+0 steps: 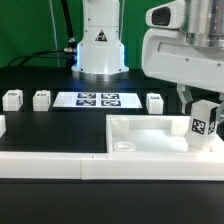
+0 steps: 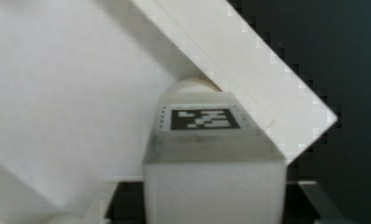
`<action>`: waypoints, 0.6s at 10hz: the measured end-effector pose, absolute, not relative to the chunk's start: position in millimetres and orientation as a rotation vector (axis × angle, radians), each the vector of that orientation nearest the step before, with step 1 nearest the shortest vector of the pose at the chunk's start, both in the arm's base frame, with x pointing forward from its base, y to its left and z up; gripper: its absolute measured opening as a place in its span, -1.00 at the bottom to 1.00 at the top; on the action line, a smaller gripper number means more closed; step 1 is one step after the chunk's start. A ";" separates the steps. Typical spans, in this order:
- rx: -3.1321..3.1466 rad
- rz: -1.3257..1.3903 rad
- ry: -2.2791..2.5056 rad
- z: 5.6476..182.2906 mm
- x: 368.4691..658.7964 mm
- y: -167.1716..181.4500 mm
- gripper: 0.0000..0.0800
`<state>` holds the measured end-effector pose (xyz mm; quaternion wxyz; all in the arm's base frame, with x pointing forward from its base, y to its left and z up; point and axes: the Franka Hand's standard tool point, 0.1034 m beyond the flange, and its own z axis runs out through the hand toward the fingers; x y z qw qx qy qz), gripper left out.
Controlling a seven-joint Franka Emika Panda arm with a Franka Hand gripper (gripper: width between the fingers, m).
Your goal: Assemble square table
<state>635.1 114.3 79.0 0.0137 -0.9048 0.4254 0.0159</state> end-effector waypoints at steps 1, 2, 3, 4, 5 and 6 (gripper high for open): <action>-2.765 0.052 1.433 79.0 635.1 114.0 -0.27; -2.711 0.056 1.533 78.9 635.0 113.7 -0.27; -2.614 0.064 1.693 78.6 634.6 112.4 -0.27; -2.462 0.076 1.901 78.4 633.8 111.9 -0.27; -2.304 0.089 2.084 78.1 633.1 110.9 -0.27; -2.202 0.090 2.192 77.9 632.5 110.5 -0.27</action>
Offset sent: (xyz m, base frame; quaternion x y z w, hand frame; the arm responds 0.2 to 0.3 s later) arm -0.0176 -0.0235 -0.0037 -0.0373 0.0274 0.3100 0.9496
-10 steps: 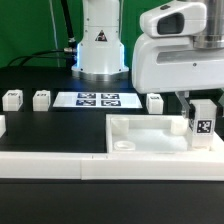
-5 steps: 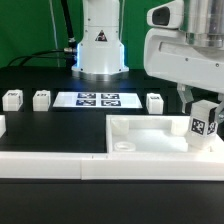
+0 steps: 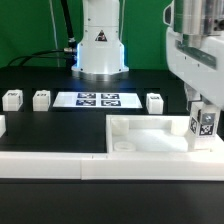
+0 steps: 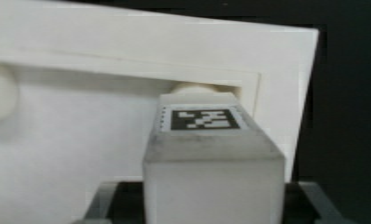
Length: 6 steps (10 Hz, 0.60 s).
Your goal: Assemble square table
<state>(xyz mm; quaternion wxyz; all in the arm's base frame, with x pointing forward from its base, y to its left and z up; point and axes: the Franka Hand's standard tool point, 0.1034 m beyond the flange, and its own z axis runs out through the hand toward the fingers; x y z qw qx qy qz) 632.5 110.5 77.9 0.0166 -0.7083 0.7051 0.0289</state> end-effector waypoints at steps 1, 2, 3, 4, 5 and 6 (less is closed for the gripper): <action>-2.201 0.093 2.191 77.4 632.4 112.1 -0.03; -2.225 0.093 2.166 77.2 632.3 112.5 -0.03; -2.268 0.084 2.113 77.6 633.5 113.1 0.33; -2.320 0.051 2.027 78.6 637.7 114.5 0.53; -2.504 0.010 1.775 78.9 640.5 115.3 0.60; -2.618 -0.011 1.603 78.6 640.8 118.0 0.60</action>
Offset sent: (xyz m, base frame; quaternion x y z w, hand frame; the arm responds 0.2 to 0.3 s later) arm -0.0004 0.0049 0.0040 0.0532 -0.0074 -0.0850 0.9949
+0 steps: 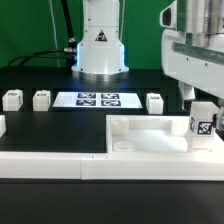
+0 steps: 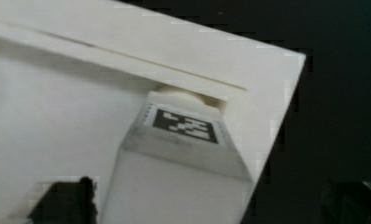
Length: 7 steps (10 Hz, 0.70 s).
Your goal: Assemble square table
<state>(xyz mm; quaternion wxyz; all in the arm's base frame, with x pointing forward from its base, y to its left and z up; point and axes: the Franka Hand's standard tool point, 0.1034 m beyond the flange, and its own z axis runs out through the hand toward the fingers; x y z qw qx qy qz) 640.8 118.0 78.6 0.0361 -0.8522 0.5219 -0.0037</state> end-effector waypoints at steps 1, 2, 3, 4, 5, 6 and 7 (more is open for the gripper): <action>-2.674 -0.015 1.506 78.5 640.8 118.0 0.62; -2.730 -0.019 1.402 78.5 640.9 117.5 0.62; -2.762 -0.022 1.340 78.4 640.8 117.6 0.62; -2.830 -0.028 1.195 78.2 640.8 117.4 0.62; -2.928 -0.039 0.967 77.1 640.2 117.2 0.62; -3.016 -0.061 0.680 77.8 641.4 116.4 0.62; -3.062 -0.076 0.444 77.1 641.4 115.2 0.62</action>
Offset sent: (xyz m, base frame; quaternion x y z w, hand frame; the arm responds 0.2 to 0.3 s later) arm 0.0000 0.0000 0.0000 0.0000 0.0000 -0.1938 0.9810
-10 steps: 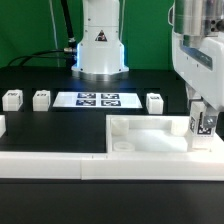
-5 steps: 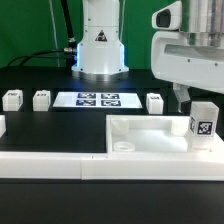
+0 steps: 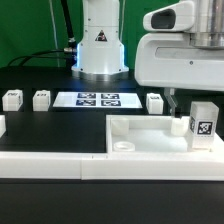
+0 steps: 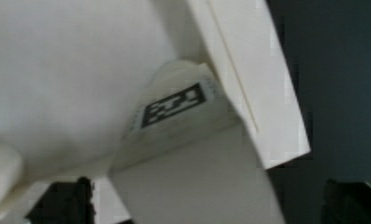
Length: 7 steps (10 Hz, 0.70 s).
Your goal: Assemble square table
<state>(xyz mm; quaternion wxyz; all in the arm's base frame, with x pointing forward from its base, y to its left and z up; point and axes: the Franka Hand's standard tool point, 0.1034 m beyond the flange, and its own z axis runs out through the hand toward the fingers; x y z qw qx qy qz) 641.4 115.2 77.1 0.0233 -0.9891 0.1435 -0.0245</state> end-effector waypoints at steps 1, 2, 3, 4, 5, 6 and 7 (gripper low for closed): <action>-3.086 -0.081 0.266 76.1 640.6 115.0 0.62; -3.096 -0.093 0.127 77.3 641.6 114.2 0.62; -3.094 -0.110 0.120 78.6 642.8 114.1 0.62; -3.092 -0.107 0.156 77.6 642.4 114.2 0.59; -3.091 -0.107 0.167 77.6 642.4 114.0 0.59; -3.079 -0.103 0.265 77.5 642.3 114.7 0.17; -3.062 -0.099 0.391 77.4 642.1 115.2 -0.27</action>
Offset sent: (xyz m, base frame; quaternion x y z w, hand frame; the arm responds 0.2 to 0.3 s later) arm 0.0000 0.0000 0.0000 0.0000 0.0000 0.0650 0.9979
